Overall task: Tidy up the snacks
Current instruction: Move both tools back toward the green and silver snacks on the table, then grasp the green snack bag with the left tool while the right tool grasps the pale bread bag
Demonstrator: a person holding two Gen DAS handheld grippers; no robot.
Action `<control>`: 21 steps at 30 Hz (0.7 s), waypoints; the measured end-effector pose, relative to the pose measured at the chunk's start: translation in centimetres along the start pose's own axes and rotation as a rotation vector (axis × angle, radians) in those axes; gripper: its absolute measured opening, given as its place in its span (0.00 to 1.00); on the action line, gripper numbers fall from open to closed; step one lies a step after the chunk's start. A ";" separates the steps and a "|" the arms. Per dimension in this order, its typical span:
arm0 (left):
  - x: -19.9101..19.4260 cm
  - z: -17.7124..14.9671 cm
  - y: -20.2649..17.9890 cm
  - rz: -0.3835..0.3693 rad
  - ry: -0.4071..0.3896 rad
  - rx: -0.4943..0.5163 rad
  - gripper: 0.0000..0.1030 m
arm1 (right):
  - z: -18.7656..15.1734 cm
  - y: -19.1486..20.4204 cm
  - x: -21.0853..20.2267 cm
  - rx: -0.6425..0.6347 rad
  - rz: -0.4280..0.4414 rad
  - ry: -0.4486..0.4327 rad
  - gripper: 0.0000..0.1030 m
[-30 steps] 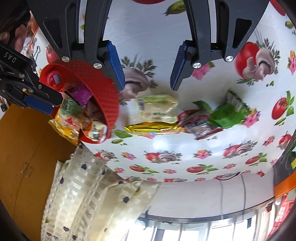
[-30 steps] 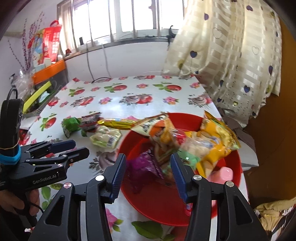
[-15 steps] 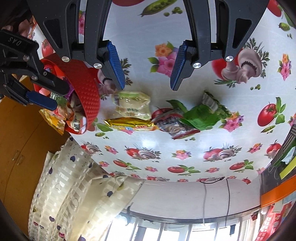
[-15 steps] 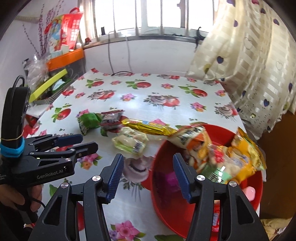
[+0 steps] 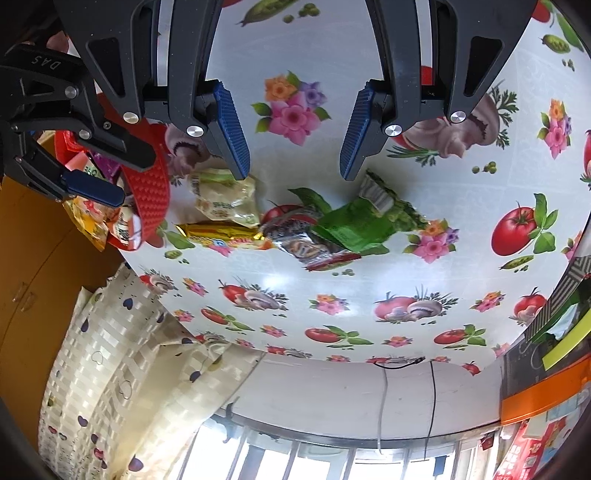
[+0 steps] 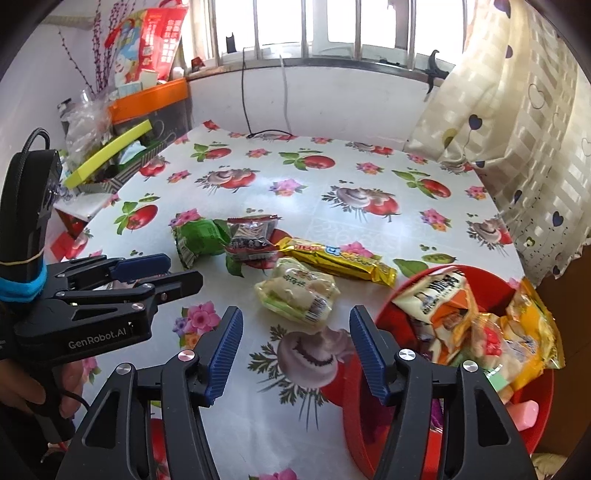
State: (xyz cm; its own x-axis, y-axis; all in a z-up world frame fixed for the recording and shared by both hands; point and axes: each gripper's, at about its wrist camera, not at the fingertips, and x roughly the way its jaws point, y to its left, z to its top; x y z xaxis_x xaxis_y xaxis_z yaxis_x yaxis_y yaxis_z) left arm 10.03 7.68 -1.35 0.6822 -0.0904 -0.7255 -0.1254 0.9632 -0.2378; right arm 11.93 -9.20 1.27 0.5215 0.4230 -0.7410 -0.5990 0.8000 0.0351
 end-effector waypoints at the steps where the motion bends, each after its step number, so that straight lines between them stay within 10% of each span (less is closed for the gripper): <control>1: 0.1 0.2 0.3 -0.001 0.000 -0.001 0.51 | 0.1 0.0 0.4 0.001 0.003 0.007 0.57; 12: 2.3 2.8 3.5 0.063 -0.009 -0.018 0.52 | 1.4 0.7 3.6 -0.005 0.021 0.050 0.58; 21: 4.8 4.1 3.6 0.050 0.004 0.222 0.57 | 1.8 0.6 5.5 -0.014 0.015 0.096 0.59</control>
State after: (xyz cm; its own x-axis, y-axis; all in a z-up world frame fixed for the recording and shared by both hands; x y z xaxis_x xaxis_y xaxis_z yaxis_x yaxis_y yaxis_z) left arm 15.78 11.79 -3.02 0.6761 -0.0413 -0.7357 0.0030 0.9986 -0.0533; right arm 15.55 -5.67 -1.63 0.4525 0.3913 -0.8013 -0.6148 0.7878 0.0375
